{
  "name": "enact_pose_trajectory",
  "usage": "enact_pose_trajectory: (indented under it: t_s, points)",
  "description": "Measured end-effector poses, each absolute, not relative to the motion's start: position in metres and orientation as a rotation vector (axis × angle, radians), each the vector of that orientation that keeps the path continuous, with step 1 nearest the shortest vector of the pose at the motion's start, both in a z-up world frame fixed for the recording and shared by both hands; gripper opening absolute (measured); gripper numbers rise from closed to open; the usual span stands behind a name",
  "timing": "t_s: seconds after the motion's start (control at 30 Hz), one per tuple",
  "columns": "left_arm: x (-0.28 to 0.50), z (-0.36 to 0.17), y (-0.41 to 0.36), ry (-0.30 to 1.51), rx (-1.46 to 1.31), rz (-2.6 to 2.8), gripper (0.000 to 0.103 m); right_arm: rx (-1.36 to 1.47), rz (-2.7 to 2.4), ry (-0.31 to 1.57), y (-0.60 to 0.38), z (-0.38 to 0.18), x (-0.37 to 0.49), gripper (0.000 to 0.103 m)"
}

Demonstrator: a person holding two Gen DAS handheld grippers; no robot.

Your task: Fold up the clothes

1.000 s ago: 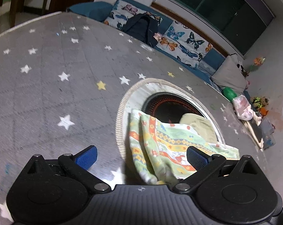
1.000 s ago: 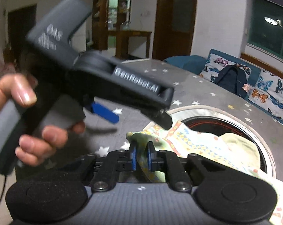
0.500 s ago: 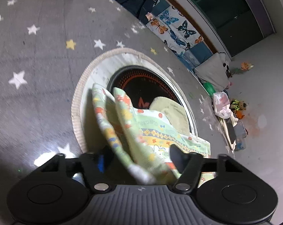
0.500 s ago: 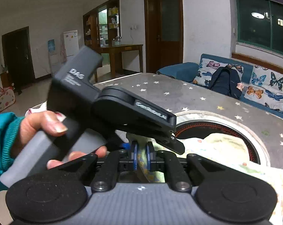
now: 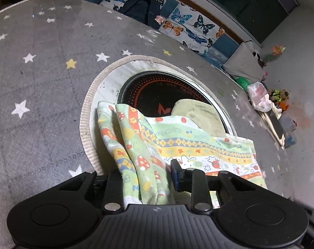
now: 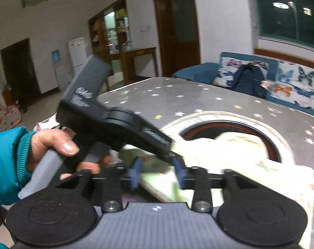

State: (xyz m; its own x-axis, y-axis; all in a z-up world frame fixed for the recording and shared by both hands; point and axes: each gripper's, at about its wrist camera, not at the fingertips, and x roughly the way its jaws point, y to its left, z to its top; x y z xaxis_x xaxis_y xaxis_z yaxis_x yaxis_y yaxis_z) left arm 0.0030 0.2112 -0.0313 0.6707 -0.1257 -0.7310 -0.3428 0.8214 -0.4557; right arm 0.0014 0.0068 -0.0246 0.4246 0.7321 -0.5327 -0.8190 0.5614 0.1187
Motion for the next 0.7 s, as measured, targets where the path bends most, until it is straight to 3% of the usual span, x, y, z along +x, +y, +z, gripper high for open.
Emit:
enact_pose_trajectory:
  t_s: [0.1,0.37,0.7]
  points:
    - [0.003,-0.030,0.207,0.839,-0.580,0.138,0.031,-0.142,0.908,0.596,-0.016,-0.027,0.016,0.043]
    - [0.005,-0.027,0.199,0.840,-0.519,0.144,0.039,-0.049,0.683,0.644,-0.078,-0.040,0.065,0.056]
    - [0.013,-0.026,0.187,0.857,-0.423,0.139,0.045,0.063,0.533,0.733,-0.116,-0.066,0.126,0.057]
